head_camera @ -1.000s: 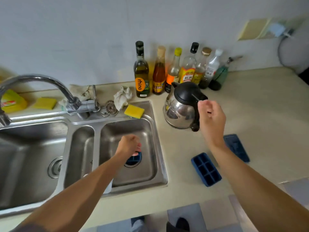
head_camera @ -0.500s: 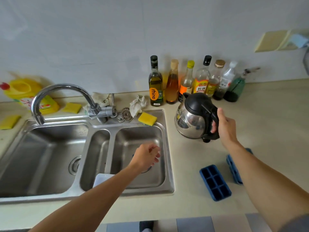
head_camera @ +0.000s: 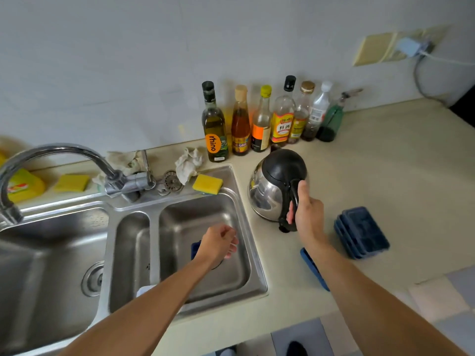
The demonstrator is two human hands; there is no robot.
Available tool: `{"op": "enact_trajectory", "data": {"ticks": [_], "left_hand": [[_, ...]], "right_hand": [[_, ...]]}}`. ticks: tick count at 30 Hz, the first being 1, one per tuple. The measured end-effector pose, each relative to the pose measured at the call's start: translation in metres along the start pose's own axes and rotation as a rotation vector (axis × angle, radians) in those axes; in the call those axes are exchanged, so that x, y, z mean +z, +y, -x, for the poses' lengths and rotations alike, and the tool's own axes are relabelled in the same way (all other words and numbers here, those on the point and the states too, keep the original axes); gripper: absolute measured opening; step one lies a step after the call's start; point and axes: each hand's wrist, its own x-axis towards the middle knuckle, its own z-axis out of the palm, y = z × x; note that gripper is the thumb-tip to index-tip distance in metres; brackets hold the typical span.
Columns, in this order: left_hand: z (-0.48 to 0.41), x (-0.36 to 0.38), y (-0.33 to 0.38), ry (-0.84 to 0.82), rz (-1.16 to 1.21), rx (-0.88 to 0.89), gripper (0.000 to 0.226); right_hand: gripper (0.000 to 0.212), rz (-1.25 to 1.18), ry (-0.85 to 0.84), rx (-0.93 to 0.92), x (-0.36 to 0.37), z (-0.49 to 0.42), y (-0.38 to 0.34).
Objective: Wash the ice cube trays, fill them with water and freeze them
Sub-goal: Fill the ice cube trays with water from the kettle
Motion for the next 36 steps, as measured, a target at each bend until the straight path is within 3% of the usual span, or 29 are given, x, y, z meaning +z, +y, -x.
{"op": "enact_trajectory", "data": {"ticks": [4, 10, 16, 23, 36], "left_hand": [[-0.008, 0.003, -0.005, 0.022, 0.058, 0.015, 0.022], [0.010, 0.012, -0.020, 0.096, 0.227, 0.020, 0.017], [0.041, 0.019, -0.032, 0.174, 0.444, -0.071, 0.033], [0.085, 0.023, -0.049, 0.140, 0.560, -0.113, 0.042], [0.099, 0.006, -0.076, 0.171, 0.632, -0.150, 0.043]], "right_hand": [[0.062, -0.004, 0.025, 0.014, -0.001, 0.026, 0.007], [0.062, 0.008, -0.080, 0.009, -0.020, 0.068, 0.020], [0.062, 0.054, -0.207, -0.029, -0.045, 0.099, 0.019], [0.055, 0.096, -0.384, -0.044, -0.059, 0.122, 0.013], [0.061, 0.189, -0.469, -0.027, -0.032, 0.129, 0.002]]}}
